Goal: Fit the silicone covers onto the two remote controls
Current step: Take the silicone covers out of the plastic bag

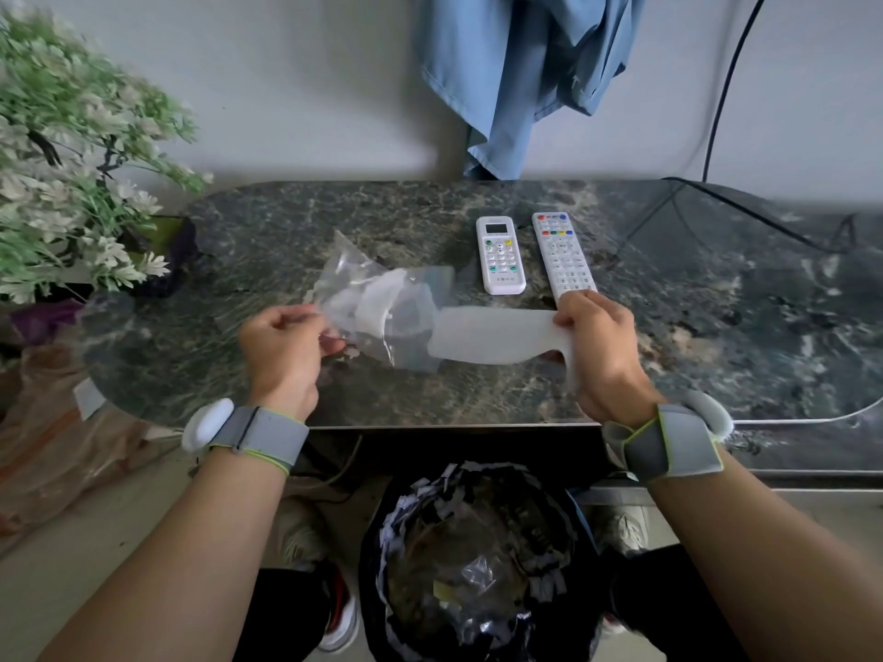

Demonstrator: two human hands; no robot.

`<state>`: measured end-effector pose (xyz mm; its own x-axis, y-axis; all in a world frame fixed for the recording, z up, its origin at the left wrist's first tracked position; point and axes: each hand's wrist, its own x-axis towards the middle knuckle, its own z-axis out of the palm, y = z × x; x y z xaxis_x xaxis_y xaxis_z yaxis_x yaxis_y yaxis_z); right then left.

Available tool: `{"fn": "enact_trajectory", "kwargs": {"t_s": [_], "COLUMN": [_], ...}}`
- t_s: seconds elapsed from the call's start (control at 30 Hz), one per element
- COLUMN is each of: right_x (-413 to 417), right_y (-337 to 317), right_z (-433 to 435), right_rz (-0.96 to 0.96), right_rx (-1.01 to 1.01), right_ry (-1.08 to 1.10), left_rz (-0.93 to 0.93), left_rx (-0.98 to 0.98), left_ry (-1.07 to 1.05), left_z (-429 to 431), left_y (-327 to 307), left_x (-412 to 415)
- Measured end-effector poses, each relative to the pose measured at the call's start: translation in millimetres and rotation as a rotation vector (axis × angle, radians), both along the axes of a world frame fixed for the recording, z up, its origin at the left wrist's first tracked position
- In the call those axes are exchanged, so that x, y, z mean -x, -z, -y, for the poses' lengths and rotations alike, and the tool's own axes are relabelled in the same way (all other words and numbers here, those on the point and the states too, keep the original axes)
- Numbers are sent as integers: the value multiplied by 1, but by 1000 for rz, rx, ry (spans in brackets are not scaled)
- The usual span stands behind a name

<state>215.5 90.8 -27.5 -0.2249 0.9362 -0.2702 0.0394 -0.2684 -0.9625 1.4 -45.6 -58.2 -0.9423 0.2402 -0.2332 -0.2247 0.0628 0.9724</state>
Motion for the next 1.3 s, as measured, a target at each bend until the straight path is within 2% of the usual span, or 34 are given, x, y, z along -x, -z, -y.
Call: {"fn": "enact_trajectory", "kwargs": {"t_s": [0.07, 0.13, 0.2, 0.33, 0.4, 0.5, 0.57, 0.6, 0.73, 0.83, 0.93, 1.0, 1.17, 1.23, 1.3], "right_x": [0, 1, 1, -5, -11, -18, -21, -23, -28, -30, -34, -37, -42, -44, -46], "right_y": [1, 3, 6, 17, 21, 22, 21, 21, 19, 15, 12, 12, 16, 15, 12], "right_z": [-2, -3, -4, -5, -7, -8, -9, -10, -9, -6, -5, -5, -7, -8, -8], "right_rz": [-144, -193, -122, 205, 321, 412, 439, 448, 420, 371, 358, 381, 612, 693, 665], "right_rx": [136, 200, 189, 34, -50, -177, -213, -228, -290, -407, -516, -565, -651, -630, -551], "right_ry": [17, 14, -21, -209, -285, -317, -305, -305, -342, -356, -367, -372, -361, -469, -593], "left_rz": [12, 5, -19, -160, -316, -754, -1010, -1067, -1028, -937, -677, -567, -810, -903, -966], "left_rx": [-23, -32, -27, 92, 166, 248, 237, 207, 132, 171, 201, 134, 118, 153, 216], "left_ry": [-58, -93, -107, -62, -38, -20, 43, 106, 381, 538, 652, 670, 544, 575, 629], "left_z": [5, 7, 7, 10, 14, 19, 17, 15, 0, -13, -23, -29, -31, -28, -24], "left_y": [1, 2, 3, 5, 4, -3, -7, -8, -4, 1, 5, 6, 5, 9, 13], "left_x": [7, 10, 9, 8, 7, -2, -15, -23, -53, -68, -69, -68, -68, -64, -57]}}
